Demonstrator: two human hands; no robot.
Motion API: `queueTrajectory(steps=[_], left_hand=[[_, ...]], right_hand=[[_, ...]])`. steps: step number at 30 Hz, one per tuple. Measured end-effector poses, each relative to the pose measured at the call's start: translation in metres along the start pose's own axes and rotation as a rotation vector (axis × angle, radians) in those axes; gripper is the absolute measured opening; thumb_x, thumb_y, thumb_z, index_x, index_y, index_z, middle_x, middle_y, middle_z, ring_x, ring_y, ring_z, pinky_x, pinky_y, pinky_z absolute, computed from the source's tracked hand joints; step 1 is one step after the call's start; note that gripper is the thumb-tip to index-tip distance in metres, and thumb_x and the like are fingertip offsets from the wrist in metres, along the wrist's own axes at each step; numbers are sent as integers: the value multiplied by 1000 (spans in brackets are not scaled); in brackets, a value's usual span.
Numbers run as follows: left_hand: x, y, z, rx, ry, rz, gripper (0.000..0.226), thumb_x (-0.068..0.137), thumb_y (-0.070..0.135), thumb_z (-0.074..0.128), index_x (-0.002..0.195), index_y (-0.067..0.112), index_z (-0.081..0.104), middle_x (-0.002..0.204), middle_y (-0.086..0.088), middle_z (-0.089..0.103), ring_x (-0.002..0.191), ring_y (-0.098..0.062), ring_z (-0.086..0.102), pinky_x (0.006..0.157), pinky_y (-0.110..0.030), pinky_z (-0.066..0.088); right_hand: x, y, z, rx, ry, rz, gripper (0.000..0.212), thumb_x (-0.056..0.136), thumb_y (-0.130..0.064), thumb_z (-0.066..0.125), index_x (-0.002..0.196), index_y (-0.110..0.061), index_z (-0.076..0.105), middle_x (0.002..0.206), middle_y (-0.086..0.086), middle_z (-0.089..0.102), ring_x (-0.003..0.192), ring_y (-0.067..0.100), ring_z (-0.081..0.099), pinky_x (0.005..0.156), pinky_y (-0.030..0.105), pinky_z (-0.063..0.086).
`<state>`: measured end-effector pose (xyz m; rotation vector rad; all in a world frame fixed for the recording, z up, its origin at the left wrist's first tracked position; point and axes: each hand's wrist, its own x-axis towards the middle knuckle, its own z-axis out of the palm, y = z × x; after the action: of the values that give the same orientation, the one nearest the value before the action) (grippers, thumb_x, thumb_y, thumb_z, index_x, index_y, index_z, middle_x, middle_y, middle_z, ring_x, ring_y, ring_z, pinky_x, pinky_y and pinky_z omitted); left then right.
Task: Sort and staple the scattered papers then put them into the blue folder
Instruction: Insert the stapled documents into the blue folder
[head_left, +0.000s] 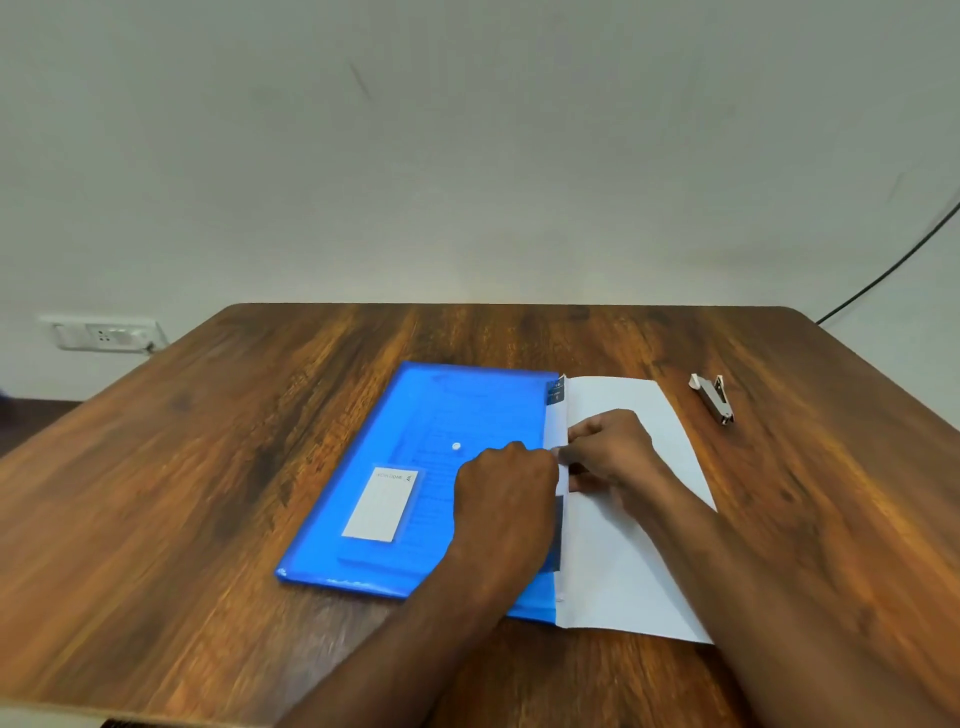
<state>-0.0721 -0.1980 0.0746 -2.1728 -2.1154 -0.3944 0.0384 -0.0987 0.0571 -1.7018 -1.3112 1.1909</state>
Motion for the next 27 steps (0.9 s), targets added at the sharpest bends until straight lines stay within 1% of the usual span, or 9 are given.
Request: queueTrajectory(steps=[3, 7, 12, 15, 18, 20, 23, 25, 27], left_hand=[[7, -3, 15, -82, 25, -21, 44, 32, 18, 99, 48, 21, 58, 49, 1, 56, 37, -21, 56, 46, -22, 21], [1, -6, 12, 73, 54, 26, 10, 87, 23, 76, 94, 17, 71, 97, -6, 72, 87, -28, 71, 64, -33, 34], [4, -12, 21, -4, 56, -90, 36, 48, 24, 99, 58, 22, 64, 57, 1, 62, 47, -22, 61, 45, -26, 29], [4, -11, 21, -19, 69, -47, 9, 85, 23, 79, 88, 18, 72, 88, -4, 72, 79, -26, 71, 60, -32, 37], [3, -11, 22, 46, 78, 0, 15, 103, 19, 55, 111, 16, 67, 114, -7, 67, 106, -30, 66, 73, -35, 35], [0, -8, 14, 33, 74, 8, 5, 95, 20, 68, 97, 17, 70, 102, -7, 70, 94, -31, 70, 66, -35, 34], [1, -12, 14, 22, 76, 1, 41, 47, 26, 100, 50, 22, 59, 53, 1, 59, 43, -22, 58, 47, -26, 20], [1, -11, 18, 21, 77, -23, 38, 60, 32, 97, 54, 23, 60, 56, 1, 61, 47, -21, 60, 49, -27, 23], [-2, -10, 18, -7, 117, 13, 25, 95, 34, 70, 75, 22, 60, 82, -4, 69, 75, -25, 67, 60, -33, 31]], right_hand=[[-2, -3, 14, 58, -6, 11, 27, 72, 12, 81, 96, 16, 69, 73, 19, 67, 51, 29, 73, 59, 46, 65], [-6, -7, 26, 112, 4, -23, 14, 82, 17, 68, 86, 5, 75, 70, 14, 66, 43, 18, 63, 38, 21, 48], [-9, -5, 20, 206, -129, 19, 23, 92, 19, 58, 83, 1, 70, 69, 16, 68, 43, 16, 68, 42, 23, 53], [-8, -4, 17, 223, -105, 16, 25, 91, 21, 58, 76, 2, 67, 60, 15, 67, 40, 17, 67, 40, 23, 53], [-6, -1, 22, 171, -59, 16, 18, 86, 21, 60, 79, 9, 72, 64, 17, 68, 40, 19, 66, 40, 24, 52], [-3, 1, 24, 131, -33, 1, 13, 81, 18, 64, 81, 12, 74, 73, 25, 70, 47, 23, 68, 48, 35, 60], [-1, 0, 24, 65, -29, -20, 9, 78, 14, 67, 82, 11, 75, 75, 31, 71, 54, 28, 68, 62, 46, 64], [-1, 0, 22, 22, -31, -28, 10, 79, 14, 67, 85, 9, 75, 69, 26, 71, 48, 26, 67, 52, 36, 62], [-3, 2, 17, -16, -52, -45, 11, 82, 12, 68, 86, 6, 75, 66, 22, 71, 44, 23, 64, 47, 28, 56]])
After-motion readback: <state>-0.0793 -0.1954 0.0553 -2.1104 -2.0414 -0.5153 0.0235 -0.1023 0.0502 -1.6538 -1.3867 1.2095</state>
